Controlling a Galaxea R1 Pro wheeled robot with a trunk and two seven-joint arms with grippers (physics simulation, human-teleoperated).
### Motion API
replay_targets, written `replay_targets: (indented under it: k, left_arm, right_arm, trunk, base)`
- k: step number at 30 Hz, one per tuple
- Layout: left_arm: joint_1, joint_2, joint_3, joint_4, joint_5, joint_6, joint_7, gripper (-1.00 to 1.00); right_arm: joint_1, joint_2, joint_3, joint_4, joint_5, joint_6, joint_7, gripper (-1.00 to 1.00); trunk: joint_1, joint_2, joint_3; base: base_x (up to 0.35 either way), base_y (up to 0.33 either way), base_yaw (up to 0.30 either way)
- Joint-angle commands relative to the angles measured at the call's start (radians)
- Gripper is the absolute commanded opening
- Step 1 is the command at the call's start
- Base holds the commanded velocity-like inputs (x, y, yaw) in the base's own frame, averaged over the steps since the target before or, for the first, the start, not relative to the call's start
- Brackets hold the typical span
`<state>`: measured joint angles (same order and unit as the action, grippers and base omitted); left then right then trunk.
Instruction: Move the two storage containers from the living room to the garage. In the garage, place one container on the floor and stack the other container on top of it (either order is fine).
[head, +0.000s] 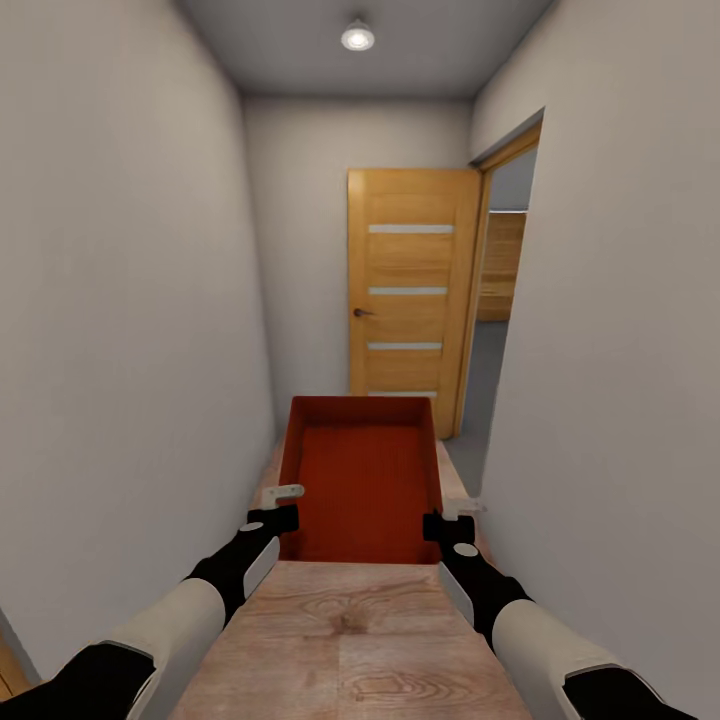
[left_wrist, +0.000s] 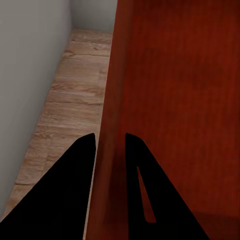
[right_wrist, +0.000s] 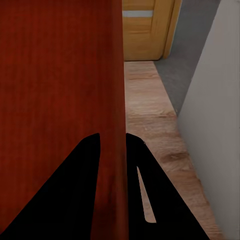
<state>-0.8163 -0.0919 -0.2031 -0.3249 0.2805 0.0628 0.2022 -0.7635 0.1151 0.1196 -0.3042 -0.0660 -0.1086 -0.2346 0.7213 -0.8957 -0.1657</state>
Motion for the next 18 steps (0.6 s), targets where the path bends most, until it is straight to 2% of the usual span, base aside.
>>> replay_targets:
  k: [1, 15, 18]
  left_arm:
    - [0.000, 0.037, -0.012, -0.005, -0.014, 0.006, 0.083, -1.00]
    - [0.000, 0.037, -0.012, -0.005, -0.014, 0.006, 0.083, -1.00]
    - [0.000, 0.037, -0.012, -0.005, -0.014, 0.006, 0.083, -1.00]
  right_arm:
    - [-0.002, -0.002, -0.047, 0.002, -0.011, -0.005, -0.052, -1.00]
    - [-0.002, -0.002, -0.047, 0.002, -0.011, -0.006, -0.052, -1.00]
    - [-0.002, -0.002, -0.047, 0.002, -0.011, -0.006, -0.053, -1.00]
  trunk:
    - [0.001, -0.001, -0.001]
    - [0.001, -0.001, -0.001]
    - [0.001, -0.001, -0.001]
  base:
    - [0.326, 0.000, 0.000]
    - [0.326, 0.000, -0.001]
    - [0.326, 0.000, -0.107]
